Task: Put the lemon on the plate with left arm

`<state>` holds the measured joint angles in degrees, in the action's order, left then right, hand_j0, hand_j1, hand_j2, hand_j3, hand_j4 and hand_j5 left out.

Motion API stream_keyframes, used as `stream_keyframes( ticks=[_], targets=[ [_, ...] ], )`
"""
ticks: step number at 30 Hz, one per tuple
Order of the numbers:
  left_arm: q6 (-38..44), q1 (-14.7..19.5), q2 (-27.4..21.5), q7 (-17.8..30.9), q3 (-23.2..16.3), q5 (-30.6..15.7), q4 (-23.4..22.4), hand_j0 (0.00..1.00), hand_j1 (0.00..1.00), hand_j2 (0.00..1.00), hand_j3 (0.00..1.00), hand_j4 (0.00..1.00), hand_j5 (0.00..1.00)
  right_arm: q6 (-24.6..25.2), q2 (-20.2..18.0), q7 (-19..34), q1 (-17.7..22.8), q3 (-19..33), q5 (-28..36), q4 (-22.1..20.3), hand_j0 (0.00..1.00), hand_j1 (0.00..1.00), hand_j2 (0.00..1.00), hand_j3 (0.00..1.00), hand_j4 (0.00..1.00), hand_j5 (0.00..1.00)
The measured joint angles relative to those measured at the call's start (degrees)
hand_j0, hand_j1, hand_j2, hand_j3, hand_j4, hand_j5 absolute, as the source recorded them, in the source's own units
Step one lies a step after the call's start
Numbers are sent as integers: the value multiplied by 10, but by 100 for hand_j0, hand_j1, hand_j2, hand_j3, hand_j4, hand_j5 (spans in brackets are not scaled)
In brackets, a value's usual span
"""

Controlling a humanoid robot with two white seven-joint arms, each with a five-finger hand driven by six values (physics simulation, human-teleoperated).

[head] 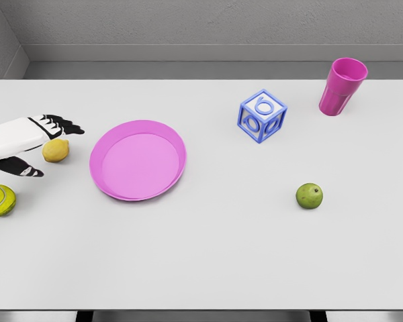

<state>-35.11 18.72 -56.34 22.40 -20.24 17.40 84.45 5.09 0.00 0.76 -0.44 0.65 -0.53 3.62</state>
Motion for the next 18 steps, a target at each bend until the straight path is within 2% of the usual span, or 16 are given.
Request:
stream_keyframes(
  ticks=[8,12,18],
  targets=[
    [0,1,1,0,0,4,-3,100,100,100,100,100,100,0,0,-1,7,0,0,-3,100,100,100,100,100,100],
    [0,18,5,0,0,7,-9,100,100,100,100,100,100,0,0,-1,7,1,0,-3,100,100,100,100,100,100],
    [0,36,40,0,-1,55,-48,100,100,100,100,100,100,0,0,-1,7,1,0,-3,100,100,100,100,100,100]
  ],
)
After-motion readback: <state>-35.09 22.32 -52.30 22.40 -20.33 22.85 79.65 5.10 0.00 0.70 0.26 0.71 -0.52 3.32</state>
